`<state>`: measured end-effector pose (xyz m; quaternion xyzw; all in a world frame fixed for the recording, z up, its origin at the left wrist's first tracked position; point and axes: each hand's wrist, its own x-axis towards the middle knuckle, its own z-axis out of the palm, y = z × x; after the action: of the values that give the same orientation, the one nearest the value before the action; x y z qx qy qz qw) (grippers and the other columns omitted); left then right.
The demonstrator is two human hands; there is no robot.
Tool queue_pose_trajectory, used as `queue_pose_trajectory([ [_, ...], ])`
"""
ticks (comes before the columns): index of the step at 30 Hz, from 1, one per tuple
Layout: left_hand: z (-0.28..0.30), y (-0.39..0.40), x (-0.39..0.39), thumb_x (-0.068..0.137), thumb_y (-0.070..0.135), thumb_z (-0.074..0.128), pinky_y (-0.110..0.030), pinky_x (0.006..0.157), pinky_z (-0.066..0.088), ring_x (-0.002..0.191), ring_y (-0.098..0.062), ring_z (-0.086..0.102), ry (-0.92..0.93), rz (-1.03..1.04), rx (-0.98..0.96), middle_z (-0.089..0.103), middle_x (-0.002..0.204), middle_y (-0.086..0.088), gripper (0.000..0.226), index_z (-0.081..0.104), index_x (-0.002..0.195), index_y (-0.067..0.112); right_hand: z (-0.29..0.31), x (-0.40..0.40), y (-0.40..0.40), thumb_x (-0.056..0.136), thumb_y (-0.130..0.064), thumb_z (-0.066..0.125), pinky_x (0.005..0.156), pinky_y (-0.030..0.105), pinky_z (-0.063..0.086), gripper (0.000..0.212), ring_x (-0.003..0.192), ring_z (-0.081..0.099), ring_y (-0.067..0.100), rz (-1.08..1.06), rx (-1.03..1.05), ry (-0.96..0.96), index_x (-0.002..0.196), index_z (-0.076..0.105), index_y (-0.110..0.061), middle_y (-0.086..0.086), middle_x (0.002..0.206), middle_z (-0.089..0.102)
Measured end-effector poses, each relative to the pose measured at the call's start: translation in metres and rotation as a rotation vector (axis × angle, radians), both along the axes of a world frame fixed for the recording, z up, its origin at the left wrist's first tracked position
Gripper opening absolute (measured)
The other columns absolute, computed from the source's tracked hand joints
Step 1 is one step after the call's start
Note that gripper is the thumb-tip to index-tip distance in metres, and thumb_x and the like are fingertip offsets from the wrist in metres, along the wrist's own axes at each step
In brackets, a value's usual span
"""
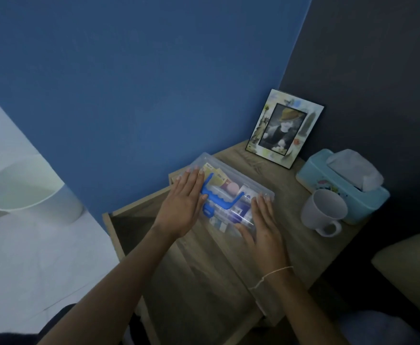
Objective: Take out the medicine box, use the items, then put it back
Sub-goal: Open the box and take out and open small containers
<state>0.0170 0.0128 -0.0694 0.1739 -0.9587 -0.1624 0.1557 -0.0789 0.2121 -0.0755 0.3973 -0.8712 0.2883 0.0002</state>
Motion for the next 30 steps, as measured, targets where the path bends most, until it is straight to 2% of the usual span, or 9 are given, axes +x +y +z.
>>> queue_pose_trajectory([
  [4,0.0,-0.002,-0.02,0.102,0.034,0.024,-0.039,0.123,0.006,0.149,-0.021,0.001,-0.025,0.026,0.025,0.008,0.16,-0.007,0.056,0.009,0.15,0.009,0.001,-0.016,-0.007,0.093,-0.035,0.052,0.116,0.028,0.009,0.071,0.146,-0.004,0.014,-0.001,-0.007,-0.003,0.145,0.006,-0.018,-0.003,0.155,0.002],
  [6,0.0,-0.006,-0.03,0.102,0.033,0.025,-0.04,0.122,0.008,0.149,-0.022,0.003,-0.032,0.025,0.028,0.009,0.16,-0.009,0.056,0.01,0.15,0.007,0.003,-0.031,-0.01,0.094,-0.036,0.05,0.116,0.027,0.007,0.071,0.146,-0.006,0.012,0.003,0.015,-0.03,0.148,0.01,-0.014,-0.005,0.156,-0.001],
  [12,-0.001,-0.035,-0.047,0.103,0.031,0.026,-0.037,0.122,0.006,0.149,-0.025,0.005,-0.039,0.021,0.014,0.01,0.16,-0.012,0.056,0.01,0.149,0.005,0.008,-0.054,-0.042,0.093,-0.031,0.055,0.12,0.031,0.009,0.071,0.148,0.001,0.017,0.018,0.002,-0.129,0.148,0.019,-0.006,0.007,0.16,0.008],
  [22,-0.005,-0.044,-0.075,0.103,0.032,0.027,-0.035,0.122,0.005,0.148,-0.024,0.004,-0.062,0.053,-0.007,0.009,0.16,-0.01,0.056,0.009,0.15,0.008,0.004,-0.083,-0.05,0.093,-0.029,0.056,0.121,0.036,0.008,0.071,0.148,-0.002,0.017,0.038,-0.006,-0.152,0.149,0.017,-0.007,0.006,0.16,0.005],
  [26,-0.009,-0.044,-0.076,0.103,0.032,0.028,-0.036,0.122,0.006,0.148,-0.025,0.005,-0.053,0.05,-0.016,0.011,0.16,-0.011,0.056,0.01,0.15,0.007,0.002,-0.083,-0.05,0.092,-0.027,0.057,0.119,0.03,0.004,0.072,0.148,-0.003,0.018,0.038,-0.026,-0.131,0.148,0.017,-0.006,0.007,0.16,0.007],
  [30,-0.01,-0.042,-0.076,0.102,0.032,0.028,-0.036,0.122,0.007,0.148,-0.026,0.006,-0.046,0.06,-0.008,0.012,0.16,-0.011,0.056,0.011,0.15,0.007,0.002,-0.082,-0.048,0.092,-0.027,0.057,0.119,0.032,0.004,0.073,0.147,-0.003,0.018,0.04,-0.025,-0.143,0.149,0.016,-0.006,0.007,0.16,0.006],
])
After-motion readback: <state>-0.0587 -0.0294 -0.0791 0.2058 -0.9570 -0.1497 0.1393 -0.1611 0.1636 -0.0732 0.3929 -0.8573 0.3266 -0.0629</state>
